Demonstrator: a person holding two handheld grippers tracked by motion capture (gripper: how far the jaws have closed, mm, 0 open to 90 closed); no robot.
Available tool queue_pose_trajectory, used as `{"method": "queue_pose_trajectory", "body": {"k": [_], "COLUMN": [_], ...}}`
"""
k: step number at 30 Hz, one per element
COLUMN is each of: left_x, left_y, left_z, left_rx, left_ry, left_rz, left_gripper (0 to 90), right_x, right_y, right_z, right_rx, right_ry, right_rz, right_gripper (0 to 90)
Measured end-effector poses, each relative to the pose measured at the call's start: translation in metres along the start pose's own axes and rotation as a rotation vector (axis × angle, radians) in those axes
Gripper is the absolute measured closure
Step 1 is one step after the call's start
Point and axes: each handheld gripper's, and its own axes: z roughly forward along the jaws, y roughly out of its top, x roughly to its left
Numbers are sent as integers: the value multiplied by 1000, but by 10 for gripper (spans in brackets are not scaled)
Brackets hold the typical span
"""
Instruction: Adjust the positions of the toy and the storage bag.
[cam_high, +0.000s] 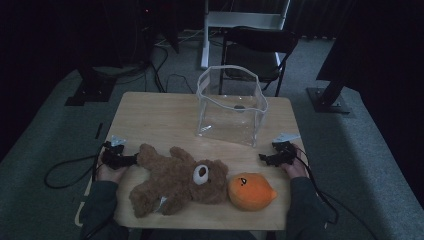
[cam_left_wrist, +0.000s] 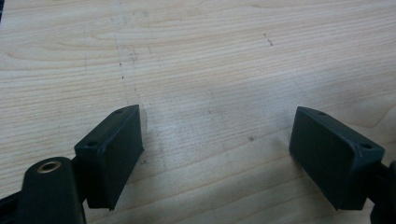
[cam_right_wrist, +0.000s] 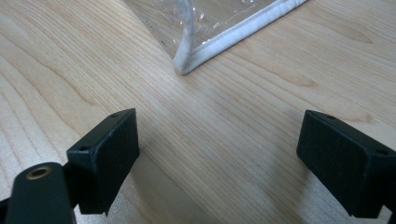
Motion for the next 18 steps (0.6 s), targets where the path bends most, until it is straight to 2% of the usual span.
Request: {"method": "queue_pose_trajectory", "body": {"k": [7,11,13,18], "left_x": [0,1,1,3], "left_y": [0,-1,-1,3], "left_z": [-1,-3,-6,-17], "left_rx": [1,-5,-6,-54], "left_ry": [1,7,29,32], "left_rz": [0,-4,3,-6], "left_gripper": [185,253,273,277], "right_x": [0,0,0,0], "right_y": [0,0,0,0], "right_z": [0,0,0,0], "right_rx": [1,1,1,1], "right_ry": [-3,-3,-3,-2], "right_rz": [3,5,4,3], "right_gripper": [120,120,120,120]}}
